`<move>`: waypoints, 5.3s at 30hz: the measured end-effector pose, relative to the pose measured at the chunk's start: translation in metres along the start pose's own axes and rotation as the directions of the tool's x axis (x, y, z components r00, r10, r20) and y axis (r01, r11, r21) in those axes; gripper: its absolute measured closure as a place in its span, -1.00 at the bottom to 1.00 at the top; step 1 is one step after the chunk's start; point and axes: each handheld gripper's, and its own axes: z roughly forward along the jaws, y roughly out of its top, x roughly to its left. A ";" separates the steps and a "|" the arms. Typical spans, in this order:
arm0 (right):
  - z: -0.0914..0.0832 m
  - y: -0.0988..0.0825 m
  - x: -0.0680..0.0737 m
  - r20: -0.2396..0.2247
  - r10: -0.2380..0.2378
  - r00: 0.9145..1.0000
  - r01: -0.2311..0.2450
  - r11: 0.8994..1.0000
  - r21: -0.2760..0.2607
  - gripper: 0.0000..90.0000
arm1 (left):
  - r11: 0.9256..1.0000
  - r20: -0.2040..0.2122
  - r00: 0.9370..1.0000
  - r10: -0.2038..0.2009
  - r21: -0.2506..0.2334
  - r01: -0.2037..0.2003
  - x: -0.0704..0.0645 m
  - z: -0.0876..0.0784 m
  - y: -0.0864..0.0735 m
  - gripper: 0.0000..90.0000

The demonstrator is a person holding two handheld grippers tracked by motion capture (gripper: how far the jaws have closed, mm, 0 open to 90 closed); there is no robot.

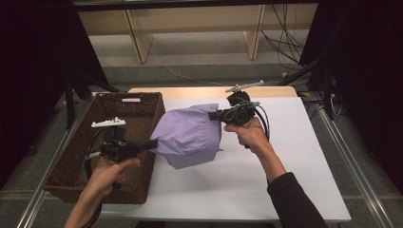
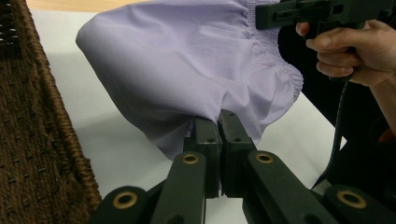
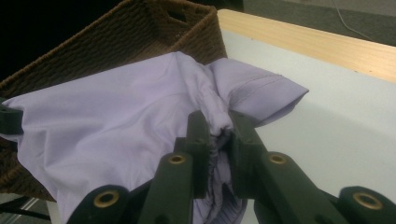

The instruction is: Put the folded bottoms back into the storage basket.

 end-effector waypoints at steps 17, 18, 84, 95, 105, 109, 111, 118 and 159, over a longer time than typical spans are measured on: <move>0.008 0.020 0.014 -0.040 0.003 0.999 -0.004 0.999 -0.035 0.80 | 0.998 -0.001 1.000 0.004 -0.056 -0.004 0.008 -0.031 0.011 0.95; 0.011 0.022 0.016 -0.048 0.004 0.999 -0.006 0.999 -0.037 0.80 | 0.998 -0.003 1.000 0.007 -0.059 -0.008 0.009 -0.035 0.012 0.95; 0.079 0.105 0.101 -0.094 -0.098 0.991 0.096 0.995 -0.024 0.80 | 0.986 -0.094 0.995 -0.046 -0.163 0.030 0.067 -0.133 0.011 0.95; 0.087 0.110 0.109 -0.101 -0.096 0.990 0.094 0.995 -0.023 0.80 | 0.982 -0.101 0.993 -0.058 -0.185 0.039 0.073 -0.145 0.009 0.95; 0.097 0.113 0.116 -0.109 -0.092 0.990 0.090 0.996 -0.021 0.80 | 0.980 -0.112 0.991 -0.072 -0.194 0.050 0.081 -0.153 0.007 0.95; 0.102 0.113 0.118 -0.112 -0.096 0.989 0.094 0.995 -0.026 0.80 | 0.980 -0.121 0.990 -0.077 -0.193 0.053 0.084 -0.155 0.005 0.95; 0.104 0.113 0.120 -0.110 -0.094 0.990 0.092 0.996 -0.022 0.80 | 0.981 -0.129 0.989 -0.078 -0.188 0.052 0.085 -0.155 0.005 0.95; 0.115 0.111 0.120 -0.108 -0.087 0.990 0.086 0.996 -0.016 0.79 | 0.984 -0.158 0.984 -0.087 -0.167 0.060 0.092 -0.155 0.002 0.95; 0.148 0.103 0.126 -0.099 -0.080 0.992 0.082 0.996 0.018 0.79 | 0.986 -0.227 0.966 -0.122 -0.135 0.093 0.113 -0.156 -0.006 0.95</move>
